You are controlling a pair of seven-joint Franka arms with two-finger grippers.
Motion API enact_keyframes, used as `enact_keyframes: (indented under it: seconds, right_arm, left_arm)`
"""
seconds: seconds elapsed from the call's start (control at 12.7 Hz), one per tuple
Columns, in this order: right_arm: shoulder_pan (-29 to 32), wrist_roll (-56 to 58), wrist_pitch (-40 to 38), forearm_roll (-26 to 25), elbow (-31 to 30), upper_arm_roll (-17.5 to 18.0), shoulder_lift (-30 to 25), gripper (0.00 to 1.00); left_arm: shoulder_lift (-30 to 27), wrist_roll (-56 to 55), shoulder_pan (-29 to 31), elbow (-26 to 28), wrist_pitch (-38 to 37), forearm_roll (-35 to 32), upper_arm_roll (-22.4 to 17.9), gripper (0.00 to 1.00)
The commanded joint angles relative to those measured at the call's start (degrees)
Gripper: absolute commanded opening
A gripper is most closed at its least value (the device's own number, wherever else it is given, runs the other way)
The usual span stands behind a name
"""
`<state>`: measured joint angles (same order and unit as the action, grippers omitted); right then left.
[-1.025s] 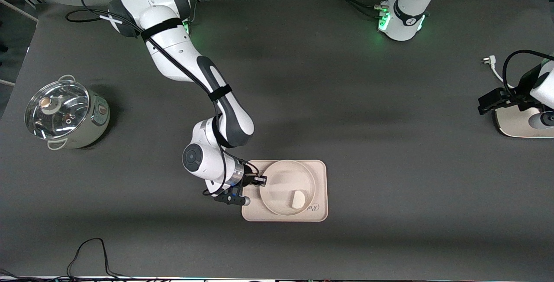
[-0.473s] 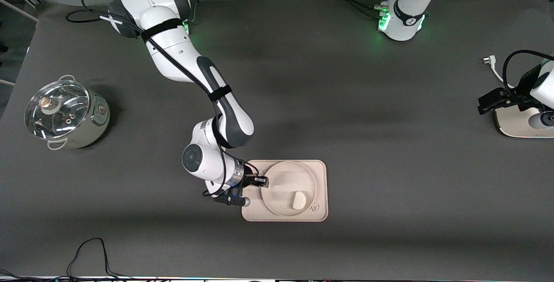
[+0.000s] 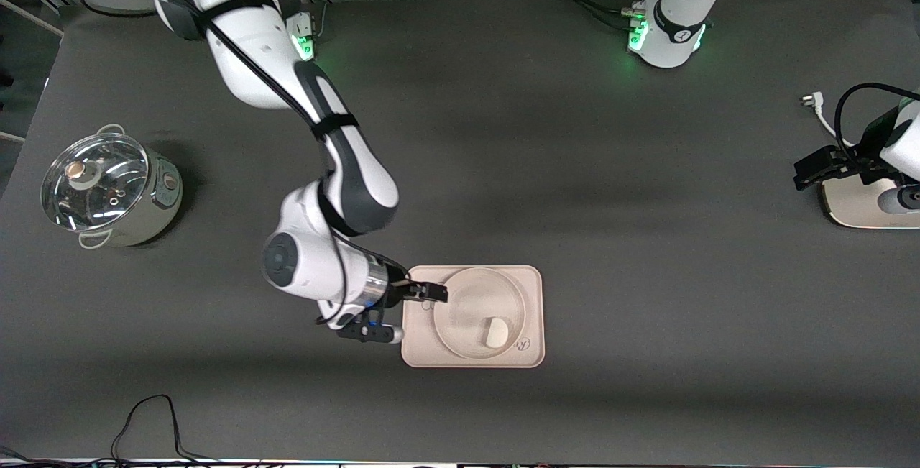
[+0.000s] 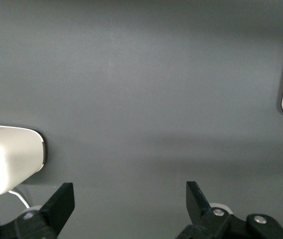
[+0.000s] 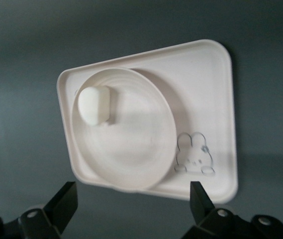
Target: Place bun in plate and plate on tray
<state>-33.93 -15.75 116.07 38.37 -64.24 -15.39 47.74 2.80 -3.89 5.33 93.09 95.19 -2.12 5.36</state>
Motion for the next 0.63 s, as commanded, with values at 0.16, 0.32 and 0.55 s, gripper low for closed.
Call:
enact_keyframes:
  seconds: [0.16,0.32,0.55]
  right_arm:
    - [1.32,-2.35,-11.97,-16.88,-15.02,0.62,-22.65,1.0]
    - [4.21,-2.18,-20.41,-25.42,-17.92,1.76,-30.74,1.0]
    - [15.0,-0.52,-30.44,-33.6,-20.66,9.12,-40.51,1.0]
  left_arm:
    - [0.1,0.82,-0.32,-1.06,-0.88,0.01,-0.18,1.0]
    - [0.1,0.82,-0.32,-1.15,-0.88,-0.08,-0.18,1.0]
    - [0.1,0.9,-0.23,-1.07,-0.7,-0.08,-0.18,1.0]
